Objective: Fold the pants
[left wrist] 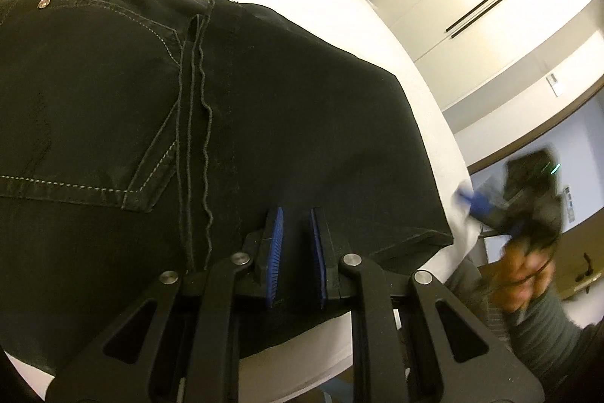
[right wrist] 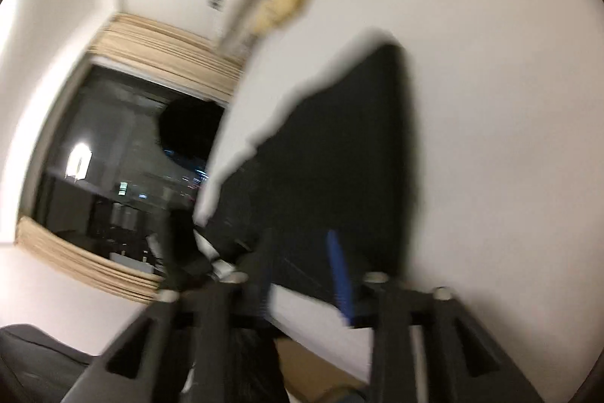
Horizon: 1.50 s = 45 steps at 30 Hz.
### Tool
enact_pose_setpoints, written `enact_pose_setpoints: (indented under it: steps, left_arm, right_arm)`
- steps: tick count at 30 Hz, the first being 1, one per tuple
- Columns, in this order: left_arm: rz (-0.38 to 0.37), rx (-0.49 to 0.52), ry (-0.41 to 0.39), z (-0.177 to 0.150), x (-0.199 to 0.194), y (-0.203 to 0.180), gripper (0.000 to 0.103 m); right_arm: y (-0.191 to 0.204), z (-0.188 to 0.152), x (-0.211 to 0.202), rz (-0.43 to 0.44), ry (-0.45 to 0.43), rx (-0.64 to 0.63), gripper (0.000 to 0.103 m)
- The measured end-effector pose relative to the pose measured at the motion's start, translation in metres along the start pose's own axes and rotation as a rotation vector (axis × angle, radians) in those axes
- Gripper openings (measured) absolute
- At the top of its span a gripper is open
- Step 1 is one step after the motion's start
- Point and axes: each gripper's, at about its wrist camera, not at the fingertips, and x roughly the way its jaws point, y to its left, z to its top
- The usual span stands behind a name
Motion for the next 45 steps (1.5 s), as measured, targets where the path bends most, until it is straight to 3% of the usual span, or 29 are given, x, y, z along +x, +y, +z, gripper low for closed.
enact_pose_setpoints:
  steps: [2,5,6,8,9,11,13,15,16,19,20,22,23,24,26,28,31,34,39,45]
  left_arm:
    - [0.028,0.025,-0.013,-0.003,0.001,-0.006,0.014]
    - [0.069,0.084,-0.033,-0.008,0.008,-0.019,0.014]
    - [0.077,0.089,-0.038,-0.009,0.008,-0.021,0.014]
    - [0.087,0.09,-0.048,-0.011,0.009,-0.023,0.014]
    - [0.09,0.089,-0.05,-0.011,0.009,-0.024,0.014]
    - [0.095,0.084,-0.051,-0.011,0.009,-0.025,0.014]
    - [0.104,0.087,-0.051,-0.012,0.009,-0.026,0.015]
    - [0.118,0.086,-0.052,-0.011,0.01,-0.027,0.015]
    - [0.13,0.09,-0.051,-0.01,0.011,-0.029,0.015]
    - [0.156,0.091,-0.053,-0.014,0.02,-0.042,0.015]
    - [0.161,0.09,-0.055,-0.015,0.02,-0.043,0.015]
    - [0.173,0.088,-0.056,-0.016,0.022,-0.047,0.015]
    - [0.179,0.087,-0.054,-0.017,0.024,-0.05,0.015]
    - [0.186,0.087,-0.052,-0.018,0.026,-0.051,0.015]
    - [0.2,0.092,-0.051,-0.019,0.03,-0.054,0.015]
    - [0.21,0.093,-0.053,-0.02,0.031,-0.057,0.015]
    - [0.217,0.089,-0.055,-0.022,0.033,-0.061,0.015]
    - [0.229,0.092,-0.057,-0.022,0.031,-0.066,0.015]
    - [0.245,0.095,-0.056,-0.024,0.029,-0.074,0.015]
    - [0.259,0.041,-0.111,-0.024,-0.007,-0.069,0.015]
  right_arm:
    - [0.016,0.03,0.001,0.035,-0.048,-0.03,0.069]
    - [0.022,0.072,0.047,0.071,-0.025,-0.041,0.074]
    - [0.018,0.089,0.077,0.057,-0.009,-0.02,0.076]
    - [-0.019,0.105,0.092,-0.009,0.014,0.071,0.078]
    - [-0.04,0.112,0.107,-0.079,0.036,0.138,0.06]
    - [-0.071,0.114,0.107,-0.1,0.023,0.241,0.026]
    - [-0.071,0.108,0.083,-0.096,-0.044,0.264,0.032]
    - [-0.055,0.095,0.058,-0.117,-0.094,0.219,0.062]
    - [-0.046,0.088,0.05,-0.099,-0.105,0.207,0.065]
    - [-0.011,0.05,0.051,0.069,-0.062,0.152,0.07]
    - [-0.007,0.039,0.057,0.077,-0.039,0.146,0.074]
    - [-0.012,0.012,0.064,0.062,0.028,0.159,0.075]
    - [-0.02,-0.001,0.068,0.021,0.046,0.17,0.07]
    - [-0.026,-0.011,0.066,-0.01,0.026,0.16,0.052]
    - [-0.031,-0.019,0.056,-0.033,-0.005,0.149,0.046]
    - [-0.033,-0.017,0.051,-0.033,-0.003,0.195,0.046]
    - [-0.028,-0.016,0.031,-0.134,-0.001,0.171,0.048]
    - [-0.01,-0.024,-0.003,-0.19,-0.052,0.148,0.064]
    - [0.002,-0.03,-0.026,-0.182,-0.095,0.108,0.064]
    - [0.025,-0.021,0.008,-0.137,-0.058,0.053,0.064]
